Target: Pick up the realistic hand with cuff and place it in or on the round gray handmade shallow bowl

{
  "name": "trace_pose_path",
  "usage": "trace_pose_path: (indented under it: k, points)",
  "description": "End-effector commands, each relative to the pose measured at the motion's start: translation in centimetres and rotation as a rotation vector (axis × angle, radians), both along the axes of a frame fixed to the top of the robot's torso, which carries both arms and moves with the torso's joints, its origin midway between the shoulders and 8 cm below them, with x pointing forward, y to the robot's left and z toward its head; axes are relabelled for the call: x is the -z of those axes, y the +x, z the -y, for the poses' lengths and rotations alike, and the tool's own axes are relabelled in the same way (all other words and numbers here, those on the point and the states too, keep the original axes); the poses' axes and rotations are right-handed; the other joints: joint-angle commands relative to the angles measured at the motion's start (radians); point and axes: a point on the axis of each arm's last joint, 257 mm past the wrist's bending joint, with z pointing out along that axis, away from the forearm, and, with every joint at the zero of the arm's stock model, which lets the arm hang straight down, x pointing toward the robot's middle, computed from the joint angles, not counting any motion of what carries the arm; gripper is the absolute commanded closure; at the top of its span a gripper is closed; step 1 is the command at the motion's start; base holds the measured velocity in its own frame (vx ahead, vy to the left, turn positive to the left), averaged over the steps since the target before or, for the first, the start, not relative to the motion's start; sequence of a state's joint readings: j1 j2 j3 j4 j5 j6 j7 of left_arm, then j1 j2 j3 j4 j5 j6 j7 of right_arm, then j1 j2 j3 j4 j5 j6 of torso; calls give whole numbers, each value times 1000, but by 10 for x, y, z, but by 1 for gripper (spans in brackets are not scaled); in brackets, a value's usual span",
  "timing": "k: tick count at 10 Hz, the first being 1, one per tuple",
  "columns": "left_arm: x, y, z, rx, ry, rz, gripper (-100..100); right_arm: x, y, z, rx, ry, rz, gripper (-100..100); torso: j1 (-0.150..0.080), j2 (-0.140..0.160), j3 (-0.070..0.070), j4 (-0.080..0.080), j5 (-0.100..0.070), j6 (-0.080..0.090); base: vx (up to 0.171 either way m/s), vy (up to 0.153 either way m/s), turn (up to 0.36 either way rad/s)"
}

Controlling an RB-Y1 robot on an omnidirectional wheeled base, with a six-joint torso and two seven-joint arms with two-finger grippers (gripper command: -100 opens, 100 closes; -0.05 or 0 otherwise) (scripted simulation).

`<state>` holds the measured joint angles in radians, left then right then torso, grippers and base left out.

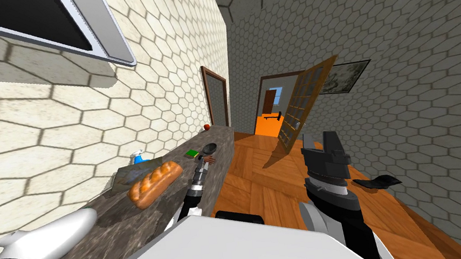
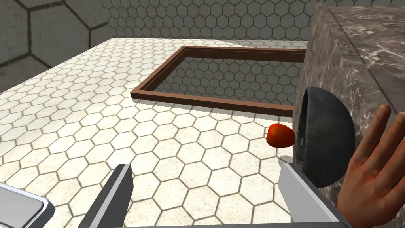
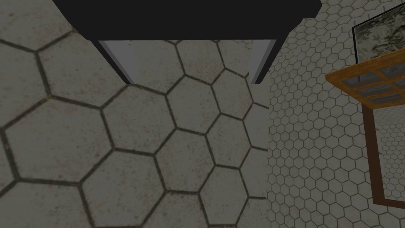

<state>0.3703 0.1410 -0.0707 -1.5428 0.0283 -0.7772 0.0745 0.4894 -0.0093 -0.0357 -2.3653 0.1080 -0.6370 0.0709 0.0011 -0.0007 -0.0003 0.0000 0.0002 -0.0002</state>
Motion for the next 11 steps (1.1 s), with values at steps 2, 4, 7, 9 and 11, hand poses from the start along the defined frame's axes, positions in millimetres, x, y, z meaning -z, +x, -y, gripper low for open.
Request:
trace_pose_path:
  k: [2,4,7,9,11]
  points:
    - [22,-2,1,-1,-1,-27,-100,0,0,0,0,0,0,0,0,0,0,0,0,0,11,9,-9]
    - [36,-3,0,-2,-3,-45,-100,0,0,0,0,0,0,0,0,0,0,0,0,0,14,9,-7]
    - [55,-6,0,-4,-6,-64,-100,0,0,0,0,0,0,0,0,-1,-1,0,0,0,26,14,-3]
    - [70,-9,-1,-7,-9,-87,-100,0,0,0,0,0,0,0,0,-2,-1,0,0,0,32,11,2]
    - [81,-12,-2,-9,-12,-102,-100,0,0,0,0,0,0,0,0,-2,-1,0,0,0,30,7,4]
